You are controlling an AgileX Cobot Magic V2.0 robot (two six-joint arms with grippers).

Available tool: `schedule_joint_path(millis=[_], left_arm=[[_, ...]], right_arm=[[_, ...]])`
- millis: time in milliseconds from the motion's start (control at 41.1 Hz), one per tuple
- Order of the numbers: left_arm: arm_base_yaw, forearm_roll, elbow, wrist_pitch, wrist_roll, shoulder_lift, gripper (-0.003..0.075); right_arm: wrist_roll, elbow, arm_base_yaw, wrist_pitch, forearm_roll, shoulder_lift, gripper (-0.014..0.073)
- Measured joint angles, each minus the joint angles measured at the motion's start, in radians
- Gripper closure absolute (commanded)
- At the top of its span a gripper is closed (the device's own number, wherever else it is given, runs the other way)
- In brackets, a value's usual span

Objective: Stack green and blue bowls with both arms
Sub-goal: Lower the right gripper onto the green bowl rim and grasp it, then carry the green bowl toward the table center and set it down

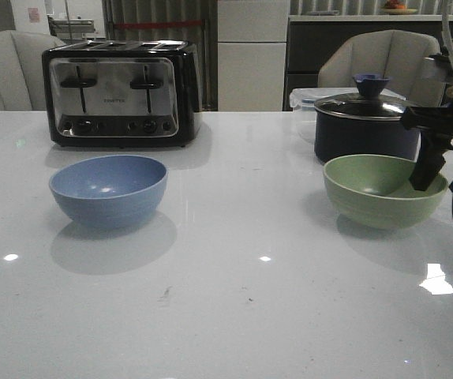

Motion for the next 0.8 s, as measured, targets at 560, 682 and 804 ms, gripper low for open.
schedule_joint_path(millis=[560,682,804], left_arm=[[0.0,0.0,0.0,0.0,0.0,0.0,0.0138],[0.0,0.0,0.0,0.0,0.001,0.0,0.0138],[0.0,0.0,0.0,0.0,0.001,0.0,0.0138]], right_arm=[[-0.018,-0.019,0.058,0.038,-0.007,-0.076,0.0537],[-0.054,-0.019,0.146,0.056,-0.007,-0.123,0.0537],[-0.078,-0.019,0.25,0.069,-0.008,-0.134,0.0537]])
